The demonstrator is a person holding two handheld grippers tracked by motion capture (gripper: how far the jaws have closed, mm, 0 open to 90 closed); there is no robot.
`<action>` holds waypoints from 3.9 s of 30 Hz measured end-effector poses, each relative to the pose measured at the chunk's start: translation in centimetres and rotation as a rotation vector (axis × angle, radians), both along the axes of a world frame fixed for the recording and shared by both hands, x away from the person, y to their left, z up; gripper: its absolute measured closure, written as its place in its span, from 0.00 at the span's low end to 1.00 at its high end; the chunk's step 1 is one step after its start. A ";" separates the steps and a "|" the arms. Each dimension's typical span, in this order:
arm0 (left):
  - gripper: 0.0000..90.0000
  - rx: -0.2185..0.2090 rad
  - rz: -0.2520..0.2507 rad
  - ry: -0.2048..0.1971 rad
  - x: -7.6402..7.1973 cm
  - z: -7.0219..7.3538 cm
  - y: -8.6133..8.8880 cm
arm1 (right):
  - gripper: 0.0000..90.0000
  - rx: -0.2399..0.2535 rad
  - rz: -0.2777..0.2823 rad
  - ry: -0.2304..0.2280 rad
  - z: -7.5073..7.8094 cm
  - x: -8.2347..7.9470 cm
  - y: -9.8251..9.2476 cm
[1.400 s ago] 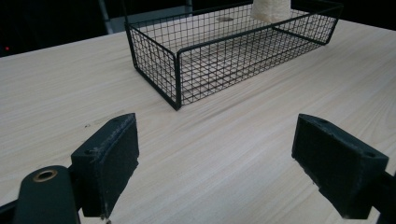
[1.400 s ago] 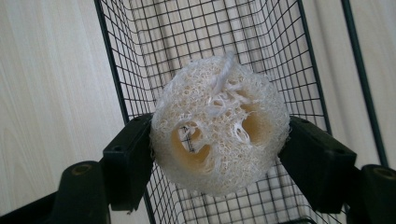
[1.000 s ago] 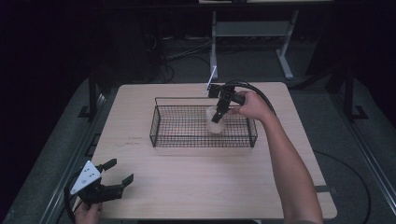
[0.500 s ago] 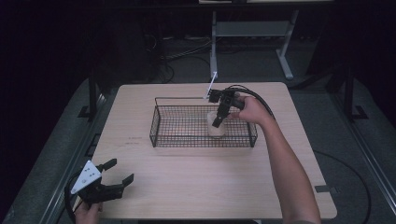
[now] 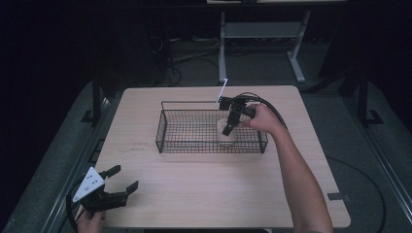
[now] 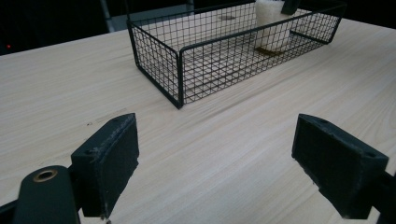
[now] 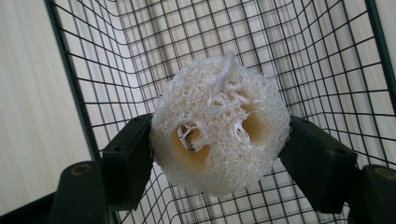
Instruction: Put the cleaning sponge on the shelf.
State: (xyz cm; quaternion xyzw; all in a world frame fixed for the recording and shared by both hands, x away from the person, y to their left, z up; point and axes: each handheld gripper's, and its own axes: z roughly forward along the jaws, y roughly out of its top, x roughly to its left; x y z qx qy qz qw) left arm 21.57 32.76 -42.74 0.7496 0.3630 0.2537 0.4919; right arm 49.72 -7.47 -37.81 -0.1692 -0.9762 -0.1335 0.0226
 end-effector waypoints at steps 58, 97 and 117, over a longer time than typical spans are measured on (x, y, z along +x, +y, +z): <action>0.16 0.016 -0.012 0.009 0.1 -0.2 -0.5 | 0.18 0.045 0.020 -0.082 5.2 -4.8 -2.4; 0.16 0.027 -0.017 0.012 0.1 -0.2 -0.8 | 0.17 0.075 0.099 -0.123 4.0 -12.9 -4.1; 0.16 0.033 -0.016 0.012 0.1 -0.3 -0.8 | 0.17 0.067 0.127 -0.117 2.0 -15.9 -4.6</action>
